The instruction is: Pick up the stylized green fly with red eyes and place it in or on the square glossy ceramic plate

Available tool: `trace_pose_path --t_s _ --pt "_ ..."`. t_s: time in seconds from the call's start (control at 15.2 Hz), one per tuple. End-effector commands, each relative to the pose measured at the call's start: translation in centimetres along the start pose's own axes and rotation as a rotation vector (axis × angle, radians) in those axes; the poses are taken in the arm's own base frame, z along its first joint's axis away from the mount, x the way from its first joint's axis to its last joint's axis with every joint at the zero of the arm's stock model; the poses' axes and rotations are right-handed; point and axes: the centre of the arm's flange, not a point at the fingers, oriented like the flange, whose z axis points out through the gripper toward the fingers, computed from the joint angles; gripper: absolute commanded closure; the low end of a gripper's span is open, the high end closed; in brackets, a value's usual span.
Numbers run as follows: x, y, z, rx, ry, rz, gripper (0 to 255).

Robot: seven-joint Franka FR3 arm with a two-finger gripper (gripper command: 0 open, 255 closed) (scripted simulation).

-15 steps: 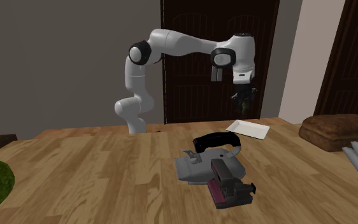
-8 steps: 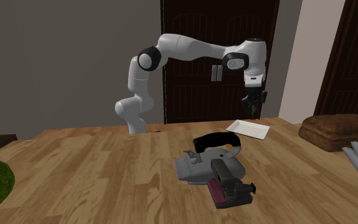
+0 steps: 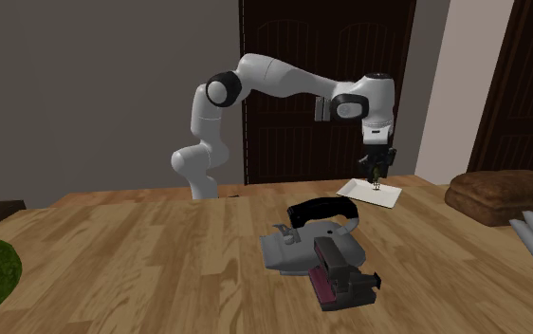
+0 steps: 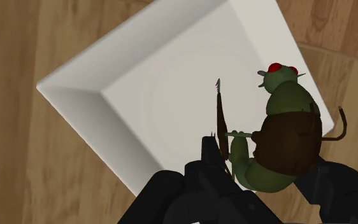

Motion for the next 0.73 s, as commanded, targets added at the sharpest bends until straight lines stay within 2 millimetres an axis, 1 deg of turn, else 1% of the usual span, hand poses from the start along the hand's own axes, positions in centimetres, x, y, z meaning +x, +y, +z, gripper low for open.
trace_pose_path --t_s 0.0,0.53,0.59,0.66 --pt "0.08 0.32 1.18 0.0 0.0 0.0 255" --pt "0.08 0.32 1.18 0.0 0.0 0.0 255" --pt "0.08 0.32 1.18 0.0 0.0 0.0 0" --pt "0.08 0.32 1.18 0.0 0.0 0.0 0"
